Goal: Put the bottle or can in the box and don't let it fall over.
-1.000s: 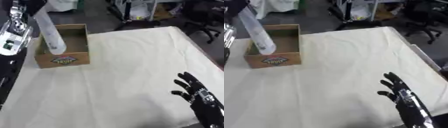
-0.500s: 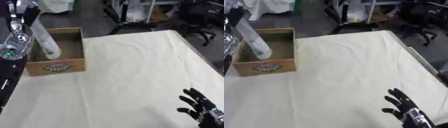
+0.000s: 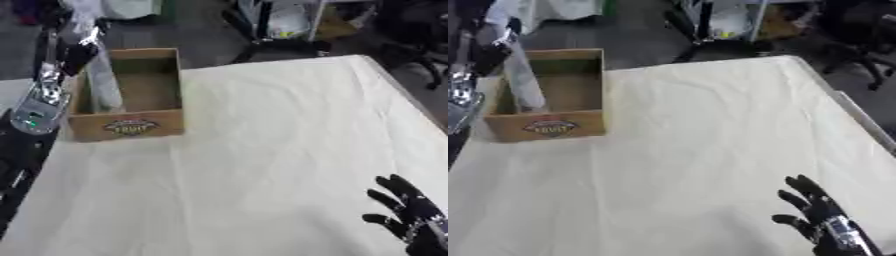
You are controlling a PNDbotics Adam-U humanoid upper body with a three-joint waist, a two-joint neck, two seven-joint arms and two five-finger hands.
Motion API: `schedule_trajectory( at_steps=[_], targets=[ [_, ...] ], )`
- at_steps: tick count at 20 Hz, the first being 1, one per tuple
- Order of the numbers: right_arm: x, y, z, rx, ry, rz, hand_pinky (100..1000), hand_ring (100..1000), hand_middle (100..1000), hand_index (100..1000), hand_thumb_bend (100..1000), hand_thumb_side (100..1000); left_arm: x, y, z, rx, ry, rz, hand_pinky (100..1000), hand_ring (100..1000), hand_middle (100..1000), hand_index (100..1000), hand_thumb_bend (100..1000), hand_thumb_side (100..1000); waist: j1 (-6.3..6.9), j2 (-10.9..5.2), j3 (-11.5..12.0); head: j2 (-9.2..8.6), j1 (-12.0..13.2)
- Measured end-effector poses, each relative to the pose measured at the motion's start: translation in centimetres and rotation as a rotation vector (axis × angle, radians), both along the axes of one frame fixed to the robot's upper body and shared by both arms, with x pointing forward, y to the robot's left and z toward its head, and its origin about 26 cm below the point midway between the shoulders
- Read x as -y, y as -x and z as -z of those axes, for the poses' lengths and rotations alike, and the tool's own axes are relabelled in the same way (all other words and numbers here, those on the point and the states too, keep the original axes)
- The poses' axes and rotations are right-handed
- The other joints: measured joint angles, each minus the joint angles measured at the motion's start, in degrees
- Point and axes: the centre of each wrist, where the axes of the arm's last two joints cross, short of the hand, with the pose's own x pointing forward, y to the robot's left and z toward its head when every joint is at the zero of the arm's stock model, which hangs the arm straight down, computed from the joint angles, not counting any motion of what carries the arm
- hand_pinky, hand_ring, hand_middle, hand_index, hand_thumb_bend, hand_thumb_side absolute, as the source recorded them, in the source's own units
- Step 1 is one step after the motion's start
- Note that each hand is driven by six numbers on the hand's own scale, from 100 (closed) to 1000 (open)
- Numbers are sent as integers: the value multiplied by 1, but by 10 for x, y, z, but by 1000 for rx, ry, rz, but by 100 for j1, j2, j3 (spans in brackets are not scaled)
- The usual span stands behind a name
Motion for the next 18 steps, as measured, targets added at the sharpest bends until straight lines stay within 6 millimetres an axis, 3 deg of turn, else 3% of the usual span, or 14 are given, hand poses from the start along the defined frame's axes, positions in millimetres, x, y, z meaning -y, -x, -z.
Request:
schedule_trajectory(
  at_steps=[4, 9, 14, 18],
  targets=[
    [3, 2, 2, -10, 3, 15, 742, 951, 977, 1000, 100, 775, -10, 35, 17, -82, -38, 23, 610, 1000, 997, 866, 580, 763, 32, -109, 207, 67, -129],
    [7, 5, 5, -21, 5, 40, 742, 952, 978, 1000, 100, 776, -10, 89, 36, -59, 32, 52, 571, 1000, 965, 835, 520, 728, -3, -182, 515, 200, -188],
    [9, 7, 7, -26, 7, 50, 742, 952, 978, 1000, 100, 777, 2, 138, 61, 31, 162, 55, 550, 1000, 950, 827, 490, 718, -110, -185, 836, 288, -221],
    [10, 8, 8, -28, 6, 57, 742, 953, 978, 1000, 100, 777, 14, 161, 84, 57, 251, 38, 542, 1000, 955, 827, 474, 718, -184, -205, 975, 384, -233]
  ],
)
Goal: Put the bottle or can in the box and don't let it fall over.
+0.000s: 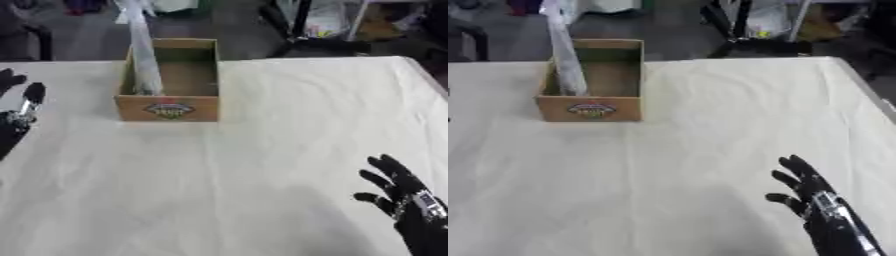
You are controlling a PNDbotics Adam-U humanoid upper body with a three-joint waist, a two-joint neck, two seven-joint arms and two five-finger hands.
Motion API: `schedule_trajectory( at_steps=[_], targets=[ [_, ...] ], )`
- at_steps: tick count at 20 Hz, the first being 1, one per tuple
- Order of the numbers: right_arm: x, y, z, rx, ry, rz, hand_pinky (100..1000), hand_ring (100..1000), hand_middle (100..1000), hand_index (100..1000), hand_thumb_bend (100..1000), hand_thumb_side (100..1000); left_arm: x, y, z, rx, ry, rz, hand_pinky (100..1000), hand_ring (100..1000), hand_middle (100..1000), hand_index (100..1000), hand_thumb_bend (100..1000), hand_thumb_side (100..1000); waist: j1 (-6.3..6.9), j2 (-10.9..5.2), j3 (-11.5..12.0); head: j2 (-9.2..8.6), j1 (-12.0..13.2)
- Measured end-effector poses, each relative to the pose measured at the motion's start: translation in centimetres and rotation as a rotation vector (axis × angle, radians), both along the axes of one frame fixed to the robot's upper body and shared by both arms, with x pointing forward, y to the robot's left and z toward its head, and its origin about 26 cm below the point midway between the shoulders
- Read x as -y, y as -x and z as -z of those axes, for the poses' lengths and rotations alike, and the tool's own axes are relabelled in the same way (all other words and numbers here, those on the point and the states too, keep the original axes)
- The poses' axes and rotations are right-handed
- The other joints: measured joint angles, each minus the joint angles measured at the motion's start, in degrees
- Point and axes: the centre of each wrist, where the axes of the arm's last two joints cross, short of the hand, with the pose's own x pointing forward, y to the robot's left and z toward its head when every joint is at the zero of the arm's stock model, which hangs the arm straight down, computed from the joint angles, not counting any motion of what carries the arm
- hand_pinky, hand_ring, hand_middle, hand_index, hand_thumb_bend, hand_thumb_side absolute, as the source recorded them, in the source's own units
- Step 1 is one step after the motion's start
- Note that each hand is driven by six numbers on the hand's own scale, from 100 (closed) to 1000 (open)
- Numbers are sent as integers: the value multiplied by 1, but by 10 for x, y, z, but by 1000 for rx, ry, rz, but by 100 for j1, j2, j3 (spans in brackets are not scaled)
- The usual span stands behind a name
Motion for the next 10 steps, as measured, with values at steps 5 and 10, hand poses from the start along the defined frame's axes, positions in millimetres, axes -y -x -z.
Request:
schedule_trajectory(
  at_steps=[5, 10],
  targets=[
    [1, 1, 1, -2, 0, 2, 742, 954, 979, 1000, 100, 775, 20, 2, 18, 10, 100, 3, 531, 1000, 949, 823, 454, 713, -42, -56, 124, 141, 36],
    [1, 1, 2, -4, 0, 2, 742, 955, 979, 1000, 100, 775, 34, -6, 26, 9, 149, 30, 532, 1000, 949, 822, 451, 713, -58, -99, 136, 244, 66]
  ],
)
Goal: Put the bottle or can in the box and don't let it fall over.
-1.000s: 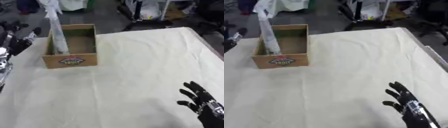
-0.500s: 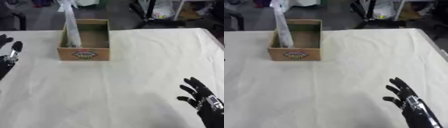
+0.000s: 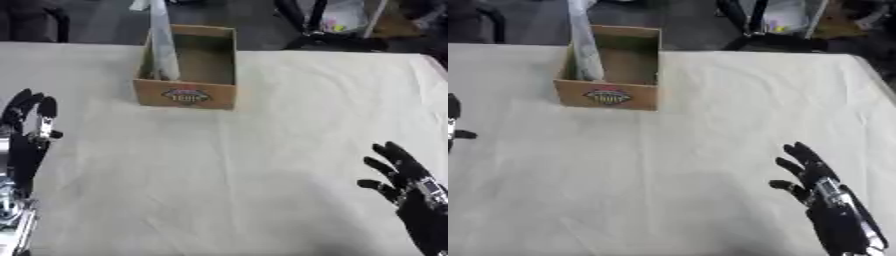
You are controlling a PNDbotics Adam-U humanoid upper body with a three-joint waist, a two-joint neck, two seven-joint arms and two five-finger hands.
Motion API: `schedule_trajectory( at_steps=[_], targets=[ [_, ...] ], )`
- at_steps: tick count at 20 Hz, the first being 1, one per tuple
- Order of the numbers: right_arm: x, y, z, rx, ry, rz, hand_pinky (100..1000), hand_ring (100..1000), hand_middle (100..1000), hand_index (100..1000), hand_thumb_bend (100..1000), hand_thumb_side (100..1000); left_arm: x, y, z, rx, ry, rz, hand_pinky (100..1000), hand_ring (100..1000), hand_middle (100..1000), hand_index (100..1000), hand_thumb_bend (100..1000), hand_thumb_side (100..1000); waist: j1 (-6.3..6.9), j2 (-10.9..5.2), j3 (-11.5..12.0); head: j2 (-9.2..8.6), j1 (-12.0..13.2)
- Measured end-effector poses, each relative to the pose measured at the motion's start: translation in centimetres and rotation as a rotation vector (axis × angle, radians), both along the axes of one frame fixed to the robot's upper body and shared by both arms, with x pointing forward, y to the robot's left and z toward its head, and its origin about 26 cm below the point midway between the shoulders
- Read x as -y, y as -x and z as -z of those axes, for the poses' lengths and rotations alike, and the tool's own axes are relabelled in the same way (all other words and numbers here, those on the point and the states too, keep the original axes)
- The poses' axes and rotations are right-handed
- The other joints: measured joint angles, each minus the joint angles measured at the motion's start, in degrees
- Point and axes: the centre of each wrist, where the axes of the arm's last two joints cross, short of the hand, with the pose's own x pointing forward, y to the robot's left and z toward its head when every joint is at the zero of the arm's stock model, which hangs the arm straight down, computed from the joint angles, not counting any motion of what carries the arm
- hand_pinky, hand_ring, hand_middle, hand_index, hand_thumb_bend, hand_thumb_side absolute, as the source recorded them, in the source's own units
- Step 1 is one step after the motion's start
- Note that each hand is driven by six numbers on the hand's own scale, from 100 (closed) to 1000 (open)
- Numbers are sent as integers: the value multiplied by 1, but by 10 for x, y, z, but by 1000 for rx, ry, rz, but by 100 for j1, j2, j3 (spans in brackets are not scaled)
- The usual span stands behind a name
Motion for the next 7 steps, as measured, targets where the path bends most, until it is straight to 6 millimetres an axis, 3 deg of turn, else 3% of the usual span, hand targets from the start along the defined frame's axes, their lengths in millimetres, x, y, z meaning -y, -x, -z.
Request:
schedule_trajectory(
  at_steps=[7],
  targets=[
    [1, 1, 2, -6, 1, 5, 742, 955, 979, 1000, 100, 773, 6, -3, 5, -7, 11, 28, 530, 1000, 946, 820, 451, 713, 23, -21, -11, 23, -11]
  ],
)
